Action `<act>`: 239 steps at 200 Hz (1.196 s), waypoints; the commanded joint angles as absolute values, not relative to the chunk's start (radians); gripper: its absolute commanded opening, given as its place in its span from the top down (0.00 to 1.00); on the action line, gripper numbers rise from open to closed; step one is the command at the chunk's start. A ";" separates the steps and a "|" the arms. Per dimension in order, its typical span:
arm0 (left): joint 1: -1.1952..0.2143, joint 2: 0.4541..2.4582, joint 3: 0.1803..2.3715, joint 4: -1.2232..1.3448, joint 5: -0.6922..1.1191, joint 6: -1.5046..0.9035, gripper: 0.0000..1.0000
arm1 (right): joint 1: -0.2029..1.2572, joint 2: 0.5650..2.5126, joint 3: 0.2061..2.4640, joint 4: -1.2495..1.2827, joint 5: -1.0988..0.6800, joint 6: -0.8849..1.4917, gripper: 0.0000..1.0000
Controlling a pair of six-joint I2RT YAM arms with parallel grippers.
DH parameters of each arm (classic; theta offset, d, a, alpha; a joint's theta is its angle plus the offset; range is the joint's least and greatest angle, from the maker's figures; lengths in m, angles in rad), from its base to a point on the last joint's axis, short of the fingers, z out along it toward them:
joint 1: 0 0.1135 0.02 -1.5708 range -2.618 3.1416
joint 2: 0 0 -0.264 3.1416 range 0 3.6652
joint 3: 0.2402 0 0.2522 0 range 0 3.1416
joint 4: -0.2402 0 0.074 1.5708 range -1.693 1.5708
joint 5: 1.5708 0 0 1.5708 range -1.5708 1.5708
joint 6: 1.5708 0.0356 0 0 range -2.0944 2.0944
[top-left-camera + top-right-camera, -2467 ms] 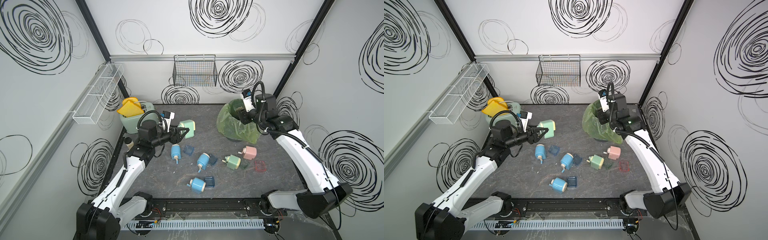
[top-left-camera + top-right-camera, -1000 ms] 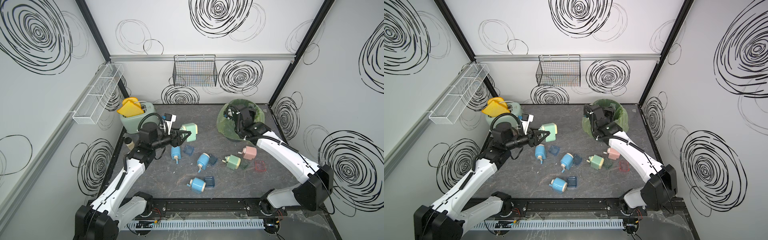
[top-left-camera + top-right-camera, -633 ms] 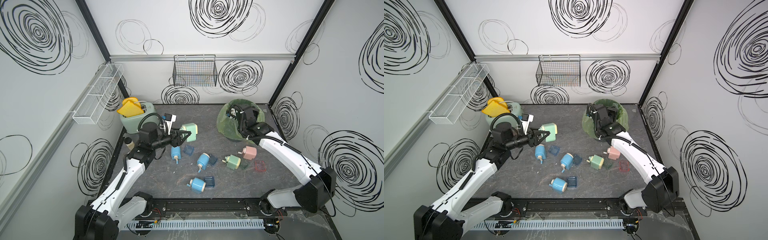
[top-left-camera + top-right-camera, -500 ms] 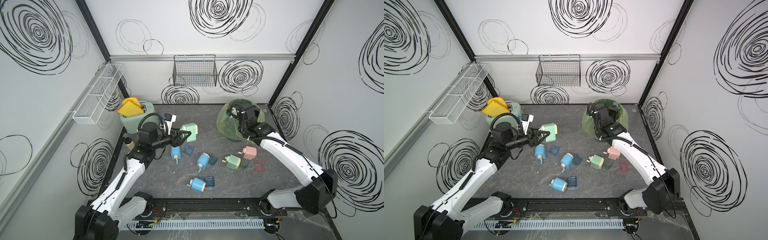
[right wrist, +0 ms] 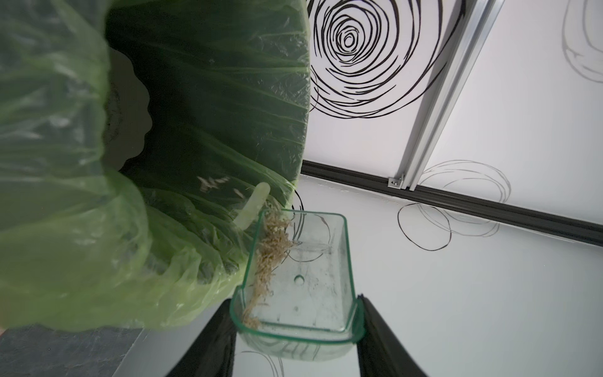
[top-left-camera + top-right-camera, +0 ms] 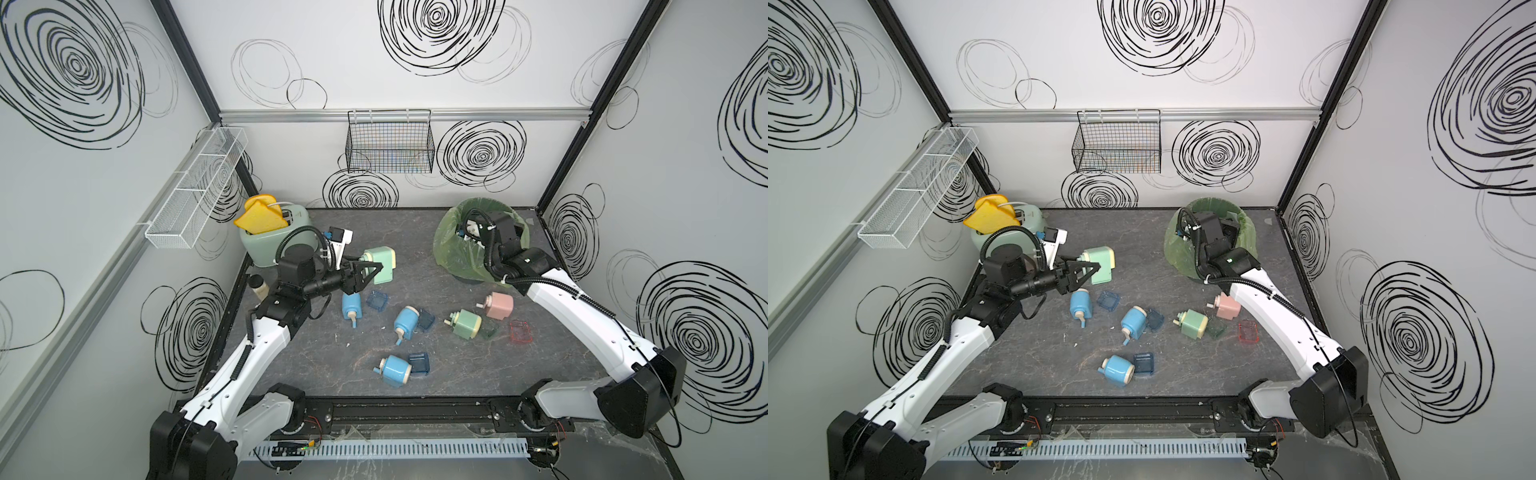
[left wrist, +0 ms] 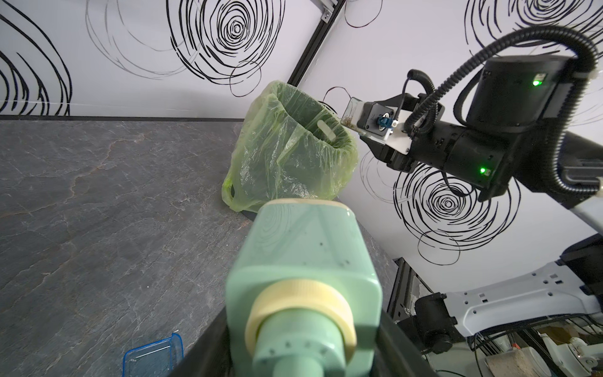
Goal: Take out the pencil sharpener tray and clean the shavings
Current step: Pour the shavings into the trash bin.
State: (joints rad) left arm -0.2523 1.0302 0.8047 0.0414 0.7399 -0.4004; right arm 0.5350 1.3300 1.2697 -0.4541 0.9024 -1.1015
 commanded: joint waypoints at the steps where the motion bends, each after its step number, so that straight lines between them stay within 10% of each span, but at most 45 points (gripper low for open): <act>1: -0.245 1.009 0.820 0.111 0.759 -0.400 0.81 | 0.533 1.327 1.306 -0.488 0.899 -1.081 0.51; 78: -0.242 1.006 0.820 0.110 0.760 -0.399 0.81 | 0.531 1.333 1.292 -0.325 0.951 -1.107 0.54; 98: -0.241 1.006 0.815 0.120 0.762 -0.408 0.81 | 0.533 1.335 1.328 -0.611 0.728 -0.951 0.49; 119: -0.240 1.006 0.821 0.111 0.761 -0.400 0.81 | 0.518 1.321 1.240 -0.273 0.952 -1.132 0.52; 139: -0.238 1.006 0.812 0.123 0.764 -0.412 0.81 | 0.520 1.343 1.337 -0.604 0.701 -0.938 0.48; 160: -0.237 1.006 0.821 0.109 0.760 -0.398 0.81 | 0.514 1.354 1.284 -0.327 0.943 -1.072 0.51; 178: -0.237 1.009 0.813 0.121 0.764 -0.411 0.82 | 0.530 1.373 1.337 -0.643 0.693 -0.938 0.48; 199: -0.239 1.010 0.822 0.111 0.762 -0.400 0.81 | 0.517 1.372 1.279 -0.309 0.967 -1.079 0.52; 218: -0.240 1.016 0.816 0.120 0.764 -0.410 0.82 | 0.540 1.377 1.372 -0.617 0.704 -0.945 0.49; 239: -0.237 1.018 0.824 0.116 0.765 -0.405 0.82 | 0.531 1.373 1.305 -0.204 1.001 -1.098 0.54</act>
State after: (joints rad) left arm -0.2447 1.0298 0.8047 0.0532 0.7441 -0.4091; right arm 0.5323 1.3815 1.3155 -0.4717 0.8288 -1.0050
